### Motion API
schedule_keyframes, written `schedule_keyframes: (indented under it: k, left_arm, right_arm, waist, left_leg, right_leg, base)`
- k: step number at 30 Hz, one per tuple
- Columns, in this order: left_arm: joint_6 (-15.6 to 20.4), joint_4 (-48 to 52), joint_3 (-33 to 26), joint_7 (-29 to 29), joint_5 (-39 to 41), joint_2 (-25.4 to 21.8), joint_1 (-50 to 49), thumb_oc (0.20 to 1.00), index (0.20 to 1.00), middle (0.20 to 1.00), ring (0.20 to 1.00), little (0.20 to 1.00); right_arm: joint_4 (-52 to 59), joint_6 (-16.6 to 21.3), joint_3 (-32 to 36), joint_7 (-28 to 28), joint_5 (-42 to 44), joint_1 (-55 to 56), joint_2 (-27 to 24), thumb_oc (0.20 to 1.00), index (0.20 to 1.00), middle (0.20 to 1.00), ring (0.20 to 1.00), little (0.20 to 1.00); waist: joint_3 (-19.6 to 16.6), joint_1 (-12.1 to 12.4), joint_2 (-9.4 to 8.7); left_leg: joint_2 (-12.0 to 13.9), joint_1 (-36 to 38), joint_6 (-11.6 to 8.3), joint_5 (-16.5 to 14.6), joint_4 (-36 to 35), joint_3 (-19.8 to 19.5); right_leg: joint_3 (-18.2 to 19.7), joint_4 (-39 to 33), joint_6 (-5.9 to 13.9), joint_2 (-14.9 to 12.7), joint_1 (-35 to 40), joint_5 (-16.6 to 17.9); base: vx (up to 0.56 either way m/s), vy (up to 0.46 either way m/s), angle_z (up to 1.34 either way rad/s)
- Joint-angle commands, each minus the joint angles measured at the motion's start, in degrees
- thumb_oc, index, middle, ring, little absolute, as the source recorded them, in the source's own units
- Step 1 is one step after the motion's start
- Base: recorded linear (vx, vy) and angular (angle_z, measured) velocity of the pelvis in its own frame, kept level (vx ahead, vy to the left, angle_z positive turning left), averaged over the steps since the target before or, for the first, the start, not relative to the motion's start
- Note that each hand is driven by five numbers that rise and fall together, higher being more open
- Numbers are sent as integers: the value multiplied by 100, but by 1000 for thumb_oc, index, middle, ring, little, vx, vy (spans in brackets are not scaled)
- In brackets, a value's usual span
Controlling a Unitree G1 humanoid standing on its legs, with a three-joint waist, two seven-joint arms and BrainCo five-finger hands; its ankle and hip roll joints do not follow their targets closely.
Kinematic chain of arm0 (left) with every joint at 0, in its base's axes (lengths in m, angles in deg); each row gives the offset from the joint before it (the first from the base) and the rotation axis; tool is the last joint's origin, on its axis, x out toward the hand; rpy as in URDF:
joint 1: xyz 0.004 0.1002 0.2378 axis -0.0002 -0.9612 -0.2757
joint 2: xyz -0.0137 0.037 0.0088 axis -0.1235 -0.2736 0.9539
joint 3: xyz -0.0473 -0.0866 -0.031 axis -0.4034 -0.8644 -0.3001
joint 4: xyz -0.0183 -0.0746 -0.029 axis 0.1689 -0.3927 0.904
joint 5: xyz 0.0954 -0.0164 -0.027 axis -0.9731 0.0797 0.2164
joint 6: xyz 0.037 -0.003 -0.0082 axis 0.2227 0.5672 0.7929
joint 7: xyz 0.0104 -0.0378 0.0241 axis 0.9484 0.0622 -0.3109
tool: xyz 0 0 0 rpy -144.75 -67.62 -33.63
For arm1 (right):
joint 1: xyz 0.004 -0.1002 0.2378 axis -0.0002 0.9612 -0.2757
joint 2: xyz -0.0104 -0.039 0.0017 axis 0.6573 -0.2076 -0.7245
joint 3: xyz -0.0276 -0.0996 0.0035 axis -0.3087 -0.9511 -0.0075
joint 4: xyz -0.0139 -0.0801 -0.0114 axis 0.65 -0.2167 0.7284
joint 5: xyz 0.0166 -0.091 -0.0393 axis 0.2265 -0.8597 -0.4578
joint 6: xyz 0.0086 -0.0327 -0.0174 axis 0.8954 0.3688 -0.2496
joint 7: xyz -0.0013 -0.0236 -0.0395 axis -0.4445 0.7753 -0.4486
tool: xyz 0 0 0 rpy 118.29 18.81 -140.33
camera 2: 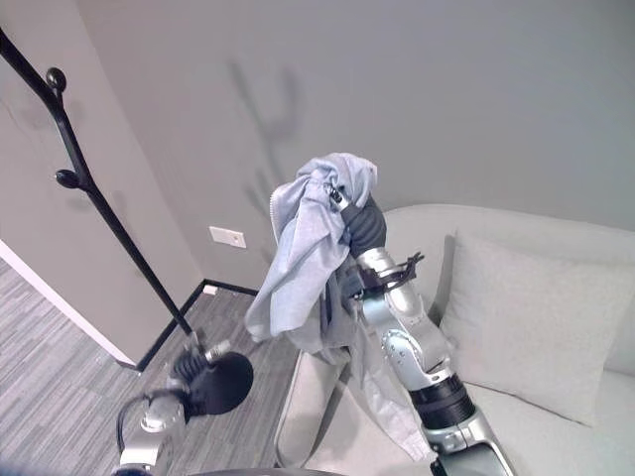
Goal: Hang the clothes on the sofa on the clothes rack.
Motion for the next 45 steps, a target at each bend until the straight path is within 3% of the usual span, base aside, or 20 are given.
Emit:
schedule_keyframes:
  k: [1, 5, 11, 12, 16, 19, 24, 29, 30, 32, 39, 45]
  left_arm:
    - [333, -138, -120, 694, -344, -164, 671, 1000, 1000, 1000, 1000, 1000]
    - [471, -99, -8, 999, -453, -81, 1145, 1000, 1000, 1000, 1000, 1000]
    - [479, 212, 350, 645, -270, 257, 1139, 1000, 1000, 1000, 1000, 1000]
    - [454, 288, 709, 355, -255, 411, 1082, 1000, 1000, 1000, 1000, 1000]
    - [435, 564, 1216, -11, -287, 546, 1045, 1000, 1000, 1000, 1000, 1000]
    - [449, 527, 1550, -79, -369, 604, 1261, 1000, 1000, 1000, 1000, 1000]
    - [464, -662, 2572, 188, -705, 677, 2860, 1000, 1000, 1000, 1000, 1000]
    - [449, -1282, 3142, 340, -812, 767, 3814, 1000, 1000, 1000, 1000, 1000]
    - [455, -1293, 3141, 341, -811, 771, 3824, 451, 451, 451, 451, 451]
    - [399, -1611, 3205, 441, -825, 809, 4116, 200, 200, 200, 200, 200]
    - [311, -1846, 3044, 517, -796, 764, 4102, 200, 200, 200, 200, 200]
    - [236, -1462, 2342, 515, -623, 734, 3282, 200, 200, 200, 200, 200]
  right_arm:
    - [-103, 250, 41, -335, -127, -1080, 90, 200, 200, 200, 200, 200]
    - [-141, 227, -251, -575, -86, -1572, -53, 200, 200, 200, 200, 200]
    - [-417, 266, -529, -678, 63, -2099, -268, 200, 200, 200, 200, 200]
    - [-799, 312, -687, -776, 197, -2714, -474, 200, 200, 200, 200, 200]
    - [-1337, 431, -770, -908, 249, -3535, -568, 200, 200, 200, 200, 200]
    - [-1381, 469, -796, -972, 252, -3699, -322, 200, 200, 200, 200, 200]
    - [-1214, 404, -1150, -990, 184, -3834, 335, 200, 200, 200, 200, 200]
    - [-1034, 416, -1398, -983, 246, -3820, 640, 200, 200, 200, 200, 200]
    - [-1032, 415, -1398, -985, 246, -3823, 637, 200, 200, 200, 200, 200]
    - [-884, 414, -1497, -989, 213, -3790, 650, 200, 200, 200, 200, 200]
    - [-530, 448, -1393, -984, 159, -3503, 461, 200, 200, 200, 200, 200]
    - [110, 488, -1028, -945, -98, -2713, 78, 200, 200, 200, 200, 200]
  waist:
    - [-38, -63, -111]
    - [-95, -182, -213]
    - [-133, -252, -207]
    - [-149, -265, -207]
    - [-116, -264, -193]
    - [-65, -276, -214]
    - [57, -426, -252]
    - [168, -545, -225]
    - [178, -544, -225]
    - [225, -610, -191]
    - [289, -684, -151]
    - [247, -678, -104]
  left_leg:
    - [252, 81, -542, -340, 42, -371]
    - [282, 115, -566, -343, 42, -369]
    - [303, 165, -566, -340, 42, -357]
    - [311, 187, -559, -336, 42, -351]
    - [329, 208, -551, -324, 42, -343]
    - [337, 223, -553, -311, 42, -326]
    - [323, 272, -563, -299, 42, -298]
    - [296, 354, -559, -316, 42, -294]
    - [295, 360, -559, -317, 42, -295]
    - [277, 409, -556, -335, 42, -286]
    - [258, 488, -547, -368, 42, -270]
    - [266, 463, -535, -331, 42, -286]
  right_leg:
    - [152, -67, -295, 48, 91, 906]
    - [191, -23, -274, 71, 103, 892]
    - [225, 1, -242, 87, 137, 881]
    - [241, 6, -227, 89, 147, 885]
    - [244, 1, -213, 84, 182, 897]
    - [244, 1, -211, 82, 203, 891]
    - [225, 43, -235, 58, 228, 888]
    - [218, 85, -246, 31, 240, 888]
    - [217, 86, -246, 30, 246, 887]
    - [216, 87, -251, 10, 249, 897]
    - [239, 111, -258, -6, 244, 916]
    - [262, 162, -264, 48, 208, 891]
  base:
    - [-18, -32, -2]
    - [-26, -10, 1]
    - [0, 0, 0]
    - [0, 0, 0]
    - [0, 0, 0]
    - [-13, 11, -5]
    - [0, 0, 0]
    - [0, 0, 0]
    - [0, 0, 0]
    - [6, 2, -2]
    - [1, -8, -4]
    - [-19, -31, -2]
